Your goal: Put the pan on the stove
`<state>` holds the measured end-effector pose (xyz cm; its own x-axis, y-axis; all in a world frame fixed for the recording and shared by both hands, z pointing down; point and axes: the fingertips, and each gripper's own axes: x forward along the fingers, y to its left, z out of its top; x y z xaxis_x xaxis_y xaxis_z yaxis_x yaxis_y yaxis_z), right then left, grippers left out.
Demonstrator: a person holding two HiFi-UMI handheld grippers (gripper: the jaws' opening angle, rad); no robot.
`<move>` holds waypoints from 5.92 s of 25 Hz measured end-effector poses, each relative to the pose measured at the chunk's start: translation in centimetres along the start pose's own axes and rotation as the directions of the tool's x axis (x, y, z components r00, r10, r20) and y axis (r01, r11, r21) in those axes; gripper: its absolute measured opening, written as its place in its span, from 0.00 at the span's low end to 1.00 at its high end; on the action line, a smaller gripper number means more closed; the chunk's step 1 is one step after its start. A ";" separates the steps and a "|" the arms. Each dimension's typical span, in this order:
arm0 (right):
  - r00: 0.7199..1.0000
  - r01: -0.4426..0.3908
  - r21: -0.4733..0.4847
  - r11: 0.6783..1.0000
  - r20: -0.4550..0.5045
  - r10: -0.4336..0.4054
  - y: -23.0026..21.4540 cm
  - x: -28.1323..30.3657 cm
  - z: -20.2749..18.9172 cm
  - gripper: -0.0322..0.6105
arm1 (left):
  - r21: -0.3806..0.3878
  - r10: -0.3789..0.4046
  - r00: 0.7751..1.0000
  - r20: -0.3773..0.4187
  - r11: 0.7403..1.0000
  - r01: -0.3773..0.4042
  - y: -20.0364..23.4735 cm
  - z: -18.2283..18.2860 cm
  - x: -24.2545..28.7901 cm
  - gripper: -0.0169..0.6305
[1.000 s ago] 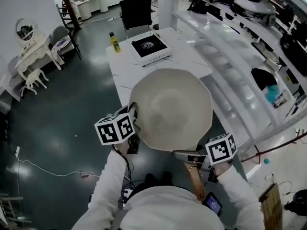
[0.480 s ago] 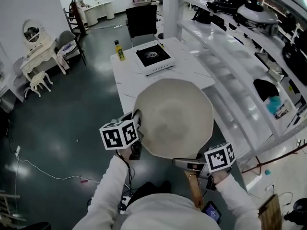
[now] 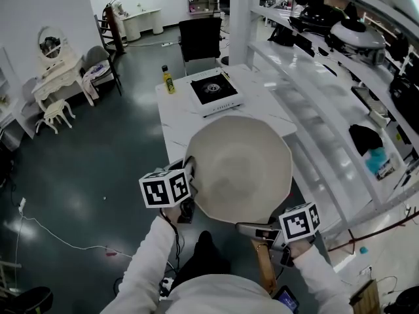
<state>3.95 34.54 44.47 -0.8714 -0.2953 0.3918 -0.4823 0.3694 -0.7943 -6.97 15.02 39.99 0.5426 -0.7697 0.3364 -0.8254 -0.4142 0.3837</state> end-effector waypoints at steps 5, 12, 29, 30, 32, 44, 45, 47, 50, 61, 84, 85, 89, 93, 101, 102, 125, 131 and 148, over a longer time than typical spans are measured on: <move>1.000 0.007 0.004 1.000 -0.004 -0.007 -1.6 1.3 2.8 0.43 | -0.016 -0.010 1.000 -0.002 1.000 0.010 1.7 1.1 2.9 0.06; 1.000 0.024 0.016 1.000 -0.008 -0.023 -4.3 4.4 9.5 0.43 | -0.034 -0.022 1.000 -0.005 0.999 0.022 5.9 4.5 8.9 0.06; 0.998 0.063 0.046 0.997 0.003 -0.064 -9.1 12.0 23.6 0.43 | -0.060 -0.065 0.998 -0.023 0.996 0.064 15.2 12.3 20.8 0.06; 0.998 0.066 0.046 0.997 0.001 -0.066 -9.4 12.2 24.2 0.43 | -0.062 -0.067 0.998 -0.022 0.996 0.065 15.5 12.6 21.4 0.06; 0.998 0.070 0.042 0.997 -0.003 -0.070 -10.0 12.5 25.5 0.43 | -0.068 -0.068 0.998 -0.018 0.995 0.066 16.0 13.3 22.5 0.06; 0.998 0.042 0.012 0.999 -0.048 -0.041 -14.0 13.7 33.7 0.43 | -0.095 -0.021 1.000 0.004 0.995 0.022 19.1 17.3 29.3 0.06; 0.998 0.039 0.011 0.999 -0.054 -0.038 -14.3 13.8 34.3 0.43 | -0.100 -0.016 1.000 0.005 0.995 0.016 19.4 17.6 29.9 0.06; 0.997 0.032 0.009 0.999 -0.066 -0.032 -15.3 13.9 35.7 0.43 | -0.107 -0.004 1.000 0.006 0.994 0.005 19.9 18.1 31.3 0.06; 0.996 0.023 0.010 1.000 -0.081 -0.022 -16.6 13.9 37.7 0.43 | -0.112 0.014 1.000 0.004 0.994 -0.014 20.6 18.8 33.3 0.06; 0.990 -0.009 0.012 1.000 -0.139 0.011 -21.1 14.5 44.6 0.43 | -0.142 0.085 0.996 -0.006 0.986 -0.085 23.1 21.3 39.6 0.06; 0.979 -0.044 0.045 0.998 -0.198 0.052 -26.7 16.8 51.9 0.43 | -0.168 0.144 0.988 -0.050 0.974 -0.151 27.3 23.0 47.6 0.06; 0.979 -0.045 0.046 0.998 -0.199 0.053 -26.7 17.0 52.0 0.43 | -0.168 0.146 0.988 -0.051 0.974 -0.152 27.5 23.0 47.6 0.06; 0.978 -0.050 0.048 0.998 -0.200 0.059 -26.8 17.4 52.3 0.43 | -0.168 0.150 0.987 -0.054 0.973 -0.157 27.9 23.2 47.8 0.06; 0.976 -0.059 0.051 0.997 -0.208 0.068 -27.2 17.7 52.6 0.43 | -0.168 0.162 0.985 -0.057 0.971 -0.170 28.4 23.2 48.1 0.06; 0.972 -0.067 0.066 0.996 -0.222 0.080 -27.3 18.7 52.7 0.43 | -0.179 0.175 0.982 -0.069 0.966 -0.184 29.6 22.9 48.0 0.06; 0.971 -0.068 0.065 0.996 -0.224 0.081 -27.3 18.7 52.8 0.43 | -0.179 0.177 0.982 -0.069 0.966 -0.187 29.7 22.9 48.0 0.06; 0.968 -0.101 0.109 0.989 -0.219 0.123 -27.3 19.2 53.6 0.43 | -0.215 0.167 0.984 -0.061 0.961 -0.177 30.7 22.6 48.4 0.06; 0.970 -0.128 0.116 0.985 -0.194 0.149 -27.2 19.2 53.8 0.42 | -0.204 0.172 0.984 -0.043 0.963 -0.177 30.6 23.0 48.6 0.06; 0.974 -0.154 0.119 0.981 -0.146 0.171 -27.0 19.1 53.6 0.41 | -0.188 0.191 0.981 -0.038 0.963 -0.195 30.9 22.9 48.1 0.06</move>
<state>5.16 -28.32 48.52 -0.9446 -0.0957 0.3141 -0.3282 0.3031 -0.8947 -9.96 -45.97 48.32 0.3804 -0.8157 0.4359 -0.8709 -0.1574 0.4655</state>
